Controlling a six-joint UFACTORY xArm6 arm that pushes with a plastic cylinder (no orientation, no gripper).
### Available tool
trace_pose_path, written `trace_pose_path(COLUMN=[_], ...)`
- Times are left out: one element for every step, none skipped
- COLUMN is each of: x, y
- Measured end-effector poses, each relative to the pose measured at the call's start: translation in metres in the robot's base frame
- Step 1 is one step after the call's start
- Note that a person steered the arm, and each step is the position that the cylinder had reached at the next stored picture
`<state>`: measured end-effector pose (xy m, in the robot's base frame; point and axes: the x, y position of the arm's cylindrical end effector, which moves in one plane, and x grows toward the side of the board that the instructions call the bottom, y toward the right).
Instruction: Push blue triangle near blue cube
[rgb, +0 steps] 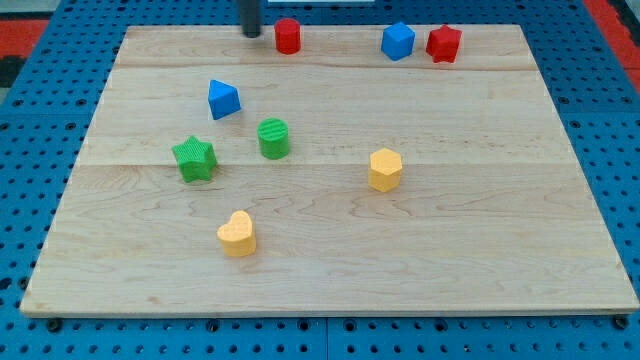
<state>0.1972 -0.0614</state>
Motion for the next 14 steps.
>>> trace_pose_path(x=[0.010, 0.032, 0.081, 0.133, 0.139, 0.138, 0.154, 0.183, 0.204, 0.224, 0.180, 0.124, 0.105, 0.203], y=[0.097, 0.005, -0.117, -0.125, -0.042, 0.016, 0.019, 0.038, 0.057, 0.079, 0.127, 0.185, 0.193, 0.230])
